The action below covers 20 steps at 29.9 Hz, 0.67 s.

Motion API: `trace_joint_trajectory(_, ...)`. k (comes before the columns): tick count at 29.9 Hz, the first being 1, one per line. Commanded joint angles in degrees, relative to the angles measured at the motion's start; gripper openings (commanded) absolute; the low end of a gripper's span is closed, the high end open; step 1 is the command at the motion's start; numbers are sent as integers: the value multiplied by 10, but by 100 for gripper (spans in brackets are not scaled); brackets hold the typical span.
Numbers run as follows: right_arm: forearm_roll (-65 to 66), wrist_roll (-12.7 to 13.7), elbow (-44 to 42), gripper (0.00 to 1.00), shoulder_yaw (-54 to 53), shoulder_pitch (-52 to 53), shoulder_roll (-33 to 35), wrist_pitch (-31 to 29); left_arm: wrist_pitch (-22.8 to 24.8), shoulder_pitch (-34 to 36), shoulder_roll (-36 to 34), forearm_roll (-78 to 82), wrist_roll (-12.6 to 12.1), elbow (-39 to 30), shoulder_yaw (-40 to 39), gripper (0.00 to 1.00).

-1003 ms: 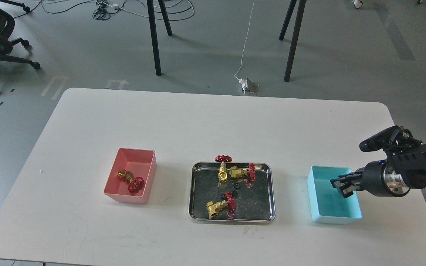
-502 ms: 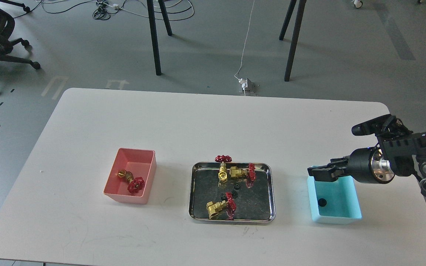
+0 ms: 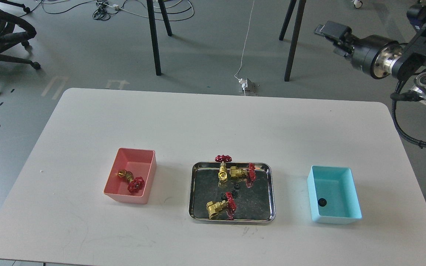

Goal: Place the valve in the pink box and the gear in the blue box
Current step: 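Open the right gripper and lift the right arm away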

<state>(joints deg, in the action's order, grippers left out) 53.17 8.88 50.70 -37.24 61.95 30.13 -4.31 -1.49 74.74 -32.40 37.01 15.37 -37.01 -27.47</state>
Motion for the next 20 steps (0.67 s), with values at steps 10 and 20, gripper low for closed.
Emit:
trace_joint_trajectory(10,-184,-84,-387,92,-12,138,-181,48,9,23,106,36,-74,4,1,97)
trace_joint_trajectory(20,-239,-85,-371,99,-4,155,-184,63,29,23,173,5,-104,72,8,98)
